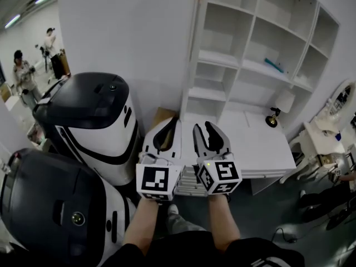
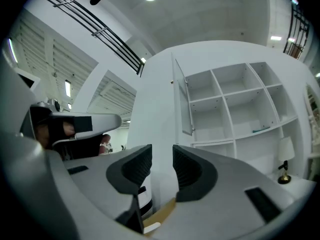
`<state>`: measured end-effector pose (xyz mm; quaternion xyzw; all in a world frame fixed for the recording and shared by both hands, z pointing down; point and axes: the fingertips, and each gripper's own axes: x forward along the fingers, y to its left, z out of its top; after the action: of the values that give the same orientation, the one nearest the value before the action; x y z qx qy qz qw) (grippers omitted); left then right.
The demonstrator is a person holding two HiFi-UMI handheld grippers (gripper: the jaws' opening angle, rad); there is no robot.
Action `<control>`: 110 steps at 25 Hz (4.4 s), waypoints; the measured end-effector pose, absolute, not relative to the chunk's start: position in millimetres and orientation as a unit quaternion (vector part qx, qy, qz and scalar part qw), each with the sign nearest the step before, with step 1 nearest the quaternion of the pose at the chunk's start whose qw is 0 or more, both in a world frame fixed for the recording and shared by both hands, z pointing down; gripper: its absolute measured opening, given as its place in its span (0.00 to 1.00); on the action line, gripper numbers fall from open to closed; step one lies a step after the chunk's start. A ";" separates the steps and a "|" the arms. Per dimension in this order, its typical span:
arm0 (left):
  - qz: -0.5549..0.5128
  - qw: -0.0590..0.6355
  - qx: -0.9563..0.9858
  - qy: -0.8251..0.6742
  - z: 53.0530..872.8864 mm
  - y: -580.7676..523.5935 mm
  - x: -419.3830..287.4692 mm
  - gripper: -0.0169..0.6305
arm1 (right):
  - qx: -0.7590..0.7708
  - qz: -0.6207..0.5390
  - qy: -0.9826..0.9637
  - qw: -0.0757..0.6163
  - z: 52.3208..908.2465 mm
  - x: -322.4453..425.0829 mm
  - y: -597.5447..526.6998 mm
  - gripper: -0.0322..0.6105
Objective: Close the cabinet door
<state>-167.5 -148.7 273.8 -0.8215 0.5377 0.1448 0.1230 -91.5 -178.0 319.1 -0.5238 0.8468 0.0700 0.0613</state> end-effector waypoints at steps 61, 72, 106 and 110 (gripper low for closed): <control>0.204 0.337 -0.865 0.310 1.0 -370.9 -152.0 0.13 | -0.611 0.103 0.778 0.098 283.1 -124.6 -354.4 0.21; 0.173 0.377 -0.866 0.281 -13.6 -354.3 -148.5 0.14 | -0.615 0.113 0.773 0.109 284.8 -121.0 -352.2 0.21; 0.152 0.456 -0.826 0.294 -12.8 -378.6 -11.7 0.17 | -0.544 0.112 0.812 0.178 281.9 14.3 -372.2 0.18; 0.145 0.462 -0.819 0.307 -19.3 -378.7 15.1 0.17 | -0.535 0.107 0.817 0.186 281.3 36.5 -383.3 0.18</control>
<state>15.1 -378.7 -19.3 -0.8194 0.3073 0.1453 0.4616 36.5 -383.3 281.3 -0.5353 0.8170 0.1065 0.1859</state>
